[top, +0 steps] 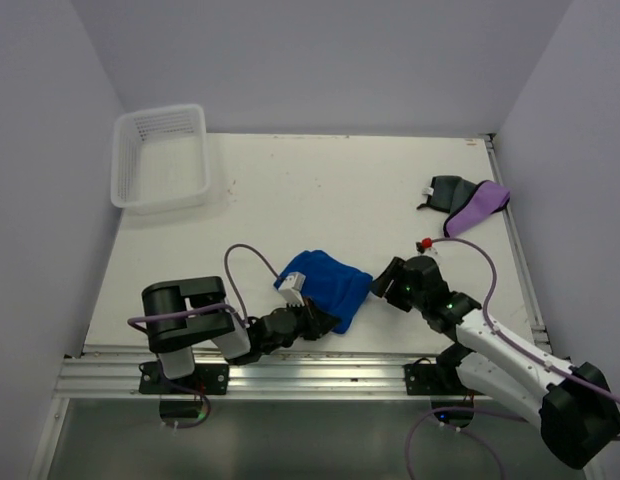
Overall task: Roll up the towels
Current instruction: Roll the towel
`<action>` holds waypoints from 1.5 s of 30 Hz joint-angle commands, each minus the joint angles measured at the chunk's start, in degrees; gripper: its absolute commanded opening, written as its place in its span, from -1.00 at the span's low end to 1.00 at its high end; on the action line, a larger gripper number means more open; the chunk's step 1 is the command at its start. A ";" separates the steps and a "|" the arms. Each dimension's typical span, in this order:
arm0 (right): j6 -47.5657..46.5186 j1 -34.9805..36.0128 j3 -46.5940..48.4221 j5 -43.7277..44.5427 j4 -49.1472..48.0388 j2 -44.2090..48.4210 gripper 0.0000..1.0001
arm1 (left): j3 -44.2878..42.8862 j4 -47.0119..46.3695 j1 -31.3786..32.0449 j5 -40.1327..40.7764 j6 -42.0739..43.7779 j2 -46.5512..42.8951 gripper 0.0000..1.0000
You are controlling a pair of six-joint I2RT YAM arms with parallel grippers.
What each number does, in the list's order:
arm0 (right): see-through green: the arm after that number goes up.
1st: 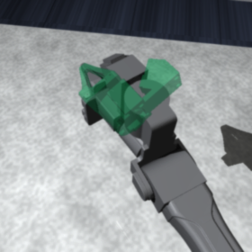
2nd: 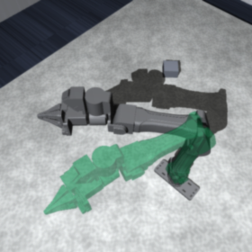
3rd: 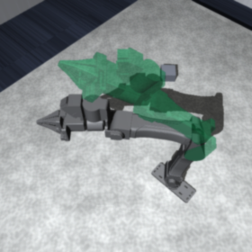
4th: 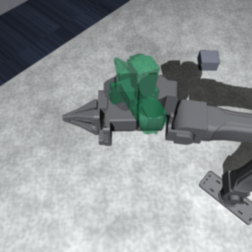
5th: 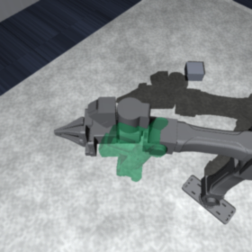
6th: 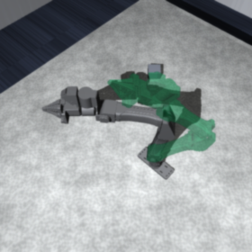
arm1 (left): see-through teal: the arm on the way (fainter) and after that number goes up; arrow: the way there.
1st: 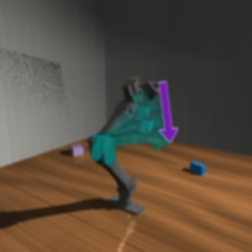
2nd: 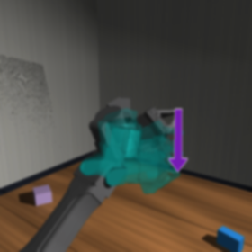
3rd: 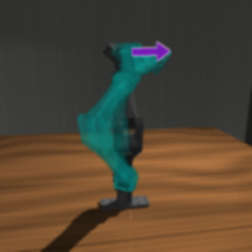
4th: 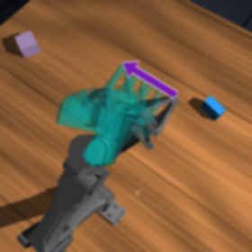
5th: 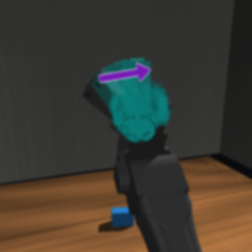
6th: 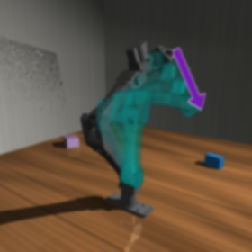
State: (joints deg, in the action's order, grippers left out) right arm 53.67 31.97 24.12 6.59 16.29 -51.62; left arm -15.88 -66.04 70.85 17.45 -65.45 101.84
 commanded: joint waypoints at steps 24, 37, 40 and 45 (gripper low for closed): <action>11.37 -0.06 -19.72 -13.62 -34.32 3.45 0.24 | 5.51 -10.34 -5.99 -14.46 -16.64 8.46 -1.00; 11.90 2.22 -20.34 -15.91 -39.84 -2.87 0.25 | 5.16 -7.61 -6.34 -14.02 -17.95 6.88 -1.00; 12.34 3.19 -20.25 -15.73 -42.83 -5.77 0.25 | 5.07 -8.05 -6.43 -14.11 -17.79 6.88 -1.00; 13.74 4.86 -19.99 -15.47 -47.32 -9.91 0.23 | 5.24 -7.35 -6.51 -13.59 -17.69 6.88 -1.00</action>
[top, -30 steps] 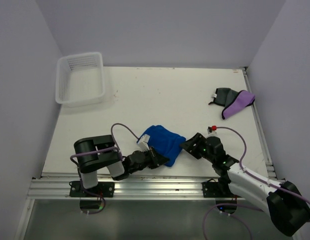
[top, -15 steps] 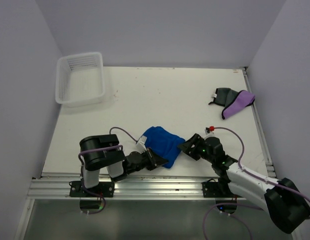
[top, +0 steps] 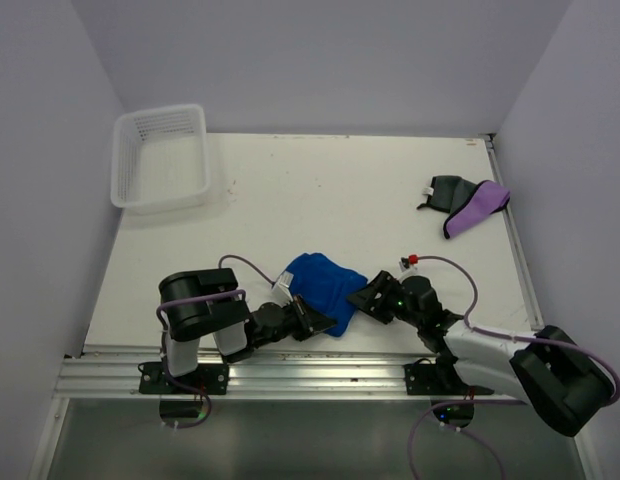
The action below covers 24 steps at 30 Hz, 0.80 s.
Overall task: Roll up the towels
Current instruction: Roll the towel
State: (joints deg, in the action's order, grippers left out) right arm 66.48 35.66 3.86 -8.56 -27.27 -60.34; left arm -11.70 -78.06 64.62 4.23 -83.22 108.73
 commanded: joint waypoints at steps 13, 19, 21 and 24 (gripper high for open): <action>-0.03 2.05 2.56 10.93 19.70 18.58 0.32 | 1.86 6.52 -0.20 0.78 -1.59 -0.62 -1.00; 0.58 2.22 1.25 5.14 16.55 15.34 0.32 | 1.86 8.71 -0.20 1.57 -2.47 -1.59 -1.00; 0.06 3.18 0.98 4.52 13.92 13.23 0.32 | 1.16 10.55 -0.20 1.14 -3.35 -1.68 -1.00; -0.65 4.85 1.68 3.90 11.72 10.68 0.32 | 0.11 12.76 -0.28 0.61 -4.23 -1.41 -1.00</action>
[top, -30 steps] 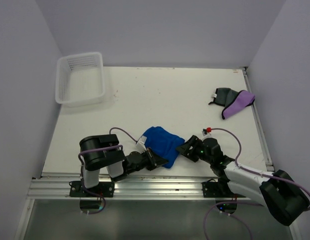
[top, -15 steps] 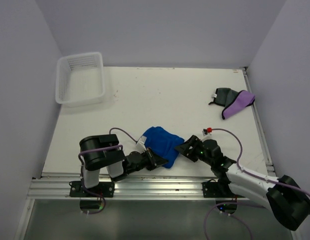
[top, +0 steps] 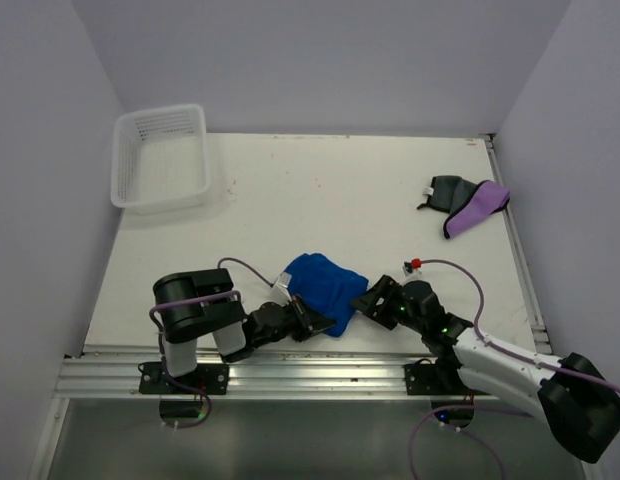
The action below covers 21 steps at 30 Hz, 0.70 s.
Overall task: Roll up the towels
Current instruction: Roll the towel
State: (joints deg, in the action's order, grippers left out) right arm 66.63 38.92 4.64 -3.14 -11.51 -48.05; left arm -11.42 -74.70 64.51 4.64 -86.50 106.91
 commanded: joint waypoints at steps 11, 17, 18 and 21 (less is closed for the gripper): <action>-1.94 2.83 -1.13 0.50 -2.91 4.81 0.35 | -1.15 10.62 -0.26 -0.25 -2.45 0.66 -1.00; -1.07 2.83 -1.66 -0.38 -7.90 -1.95 0.35 | -0.89 9.13 -0.26 -0.25 -2.53 0.93 -1.00; -1.06 2.83 -1.57 -0.38 -8.26 -2.91 0.35 | -0.80 9.30 -0.35 -0.16 -2.53 0.67 -1.00; -0.89 3.01 -0.78 -0.47 -10.11 -6.26 0.35 | -0.80 10.27 -0.26 0.10 -2.54 -0.12 -1.00</action>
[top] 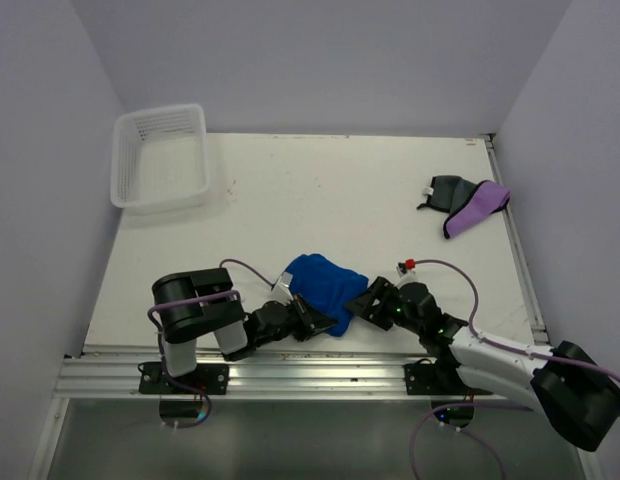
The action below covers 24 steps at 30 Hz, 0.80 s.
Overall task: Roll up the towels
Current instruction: Roll the towel
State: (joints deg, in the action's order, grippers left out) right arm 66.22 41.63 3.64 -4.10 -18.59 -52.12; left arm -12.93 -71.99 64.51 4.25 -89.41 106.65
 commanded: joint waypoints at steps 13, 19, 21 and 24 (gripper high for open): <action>0.05 0.56 2.25 0.84 -11.12 -13.27 0.12 | 0.54 6.60 -0.18 -0.82 -0.33 1.19 -1.00; -0.38 0.65 3.74 1.90 -9.89 -14.33 -0.37 | 0.10 6.95 -0.26 -1.53 0.46 1.10 -1.00; -0.91 0.74 5.58 3.03 -6.47 -13.98 -0.53 | 0.01 6.86 -0.18 -1.44 1.77 1.02 -1.00; -2.23 0.74 9.70 4.01 1.69 -13.01 -0.78 | 0.01 8.96 -0.17 -0.21 4.67 -0.91 -0.97</action>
State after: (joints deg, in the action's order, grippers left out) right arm 65.80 42.02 8.54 -3.55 -24.21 -65.60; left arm -13.04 -71.22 64.38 3.86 -88.86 106.17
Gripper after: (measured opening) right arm 0.159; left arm 0.140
